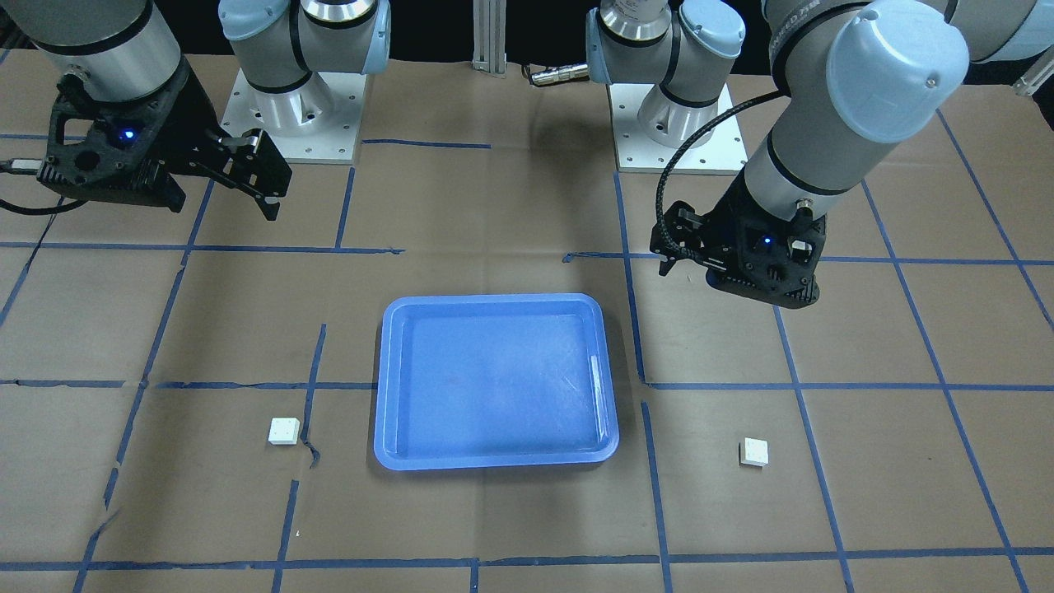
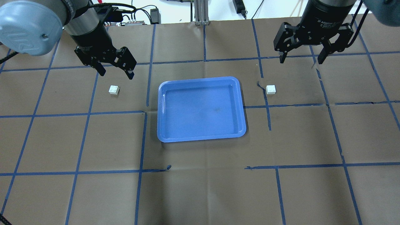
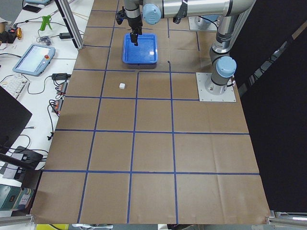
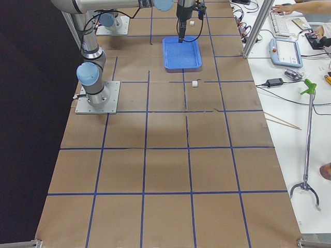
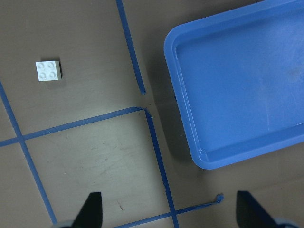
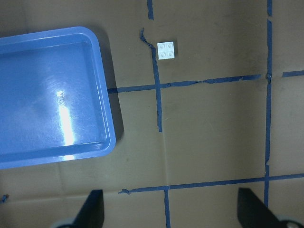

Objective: Assemble white blocks and place on blue tray

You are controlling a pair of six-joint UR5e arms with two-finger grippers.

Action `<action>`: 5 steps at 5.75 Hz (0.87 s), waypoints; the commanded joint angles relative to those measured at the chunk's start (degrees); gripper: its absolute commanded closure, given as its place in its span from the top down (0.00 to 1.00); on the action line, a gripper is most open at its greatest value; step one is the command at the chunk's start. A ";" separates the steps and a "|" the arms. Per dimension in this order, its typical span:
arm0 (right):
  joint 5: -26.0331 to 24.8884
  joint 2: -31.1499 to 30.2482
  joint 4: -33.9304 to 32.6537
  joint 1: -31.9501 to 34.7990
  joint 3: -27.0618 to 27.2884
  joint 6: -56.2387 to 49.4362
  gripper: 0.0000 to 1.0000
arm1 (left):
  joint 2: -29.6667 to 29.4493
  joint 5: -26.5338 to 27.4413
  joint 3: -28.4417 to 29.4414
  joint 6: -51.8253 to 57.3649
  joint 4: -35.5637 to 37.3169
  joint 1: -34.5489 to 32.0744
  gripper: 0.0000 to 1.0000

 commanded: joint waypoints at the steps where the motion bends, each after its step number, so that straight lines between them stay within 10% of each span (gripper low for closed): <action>1: 0.00 0.00 0.00 0.00 0.00 0.09 1.00 | -0.48 0.11 -0.05 0.09 0.00 0.00 0.99; 5: 0.00 0.00 0.18 0.17 0.00 0.88 1.00 | -1.10 0.12 0.04 0.45 1.14 0.09 0.99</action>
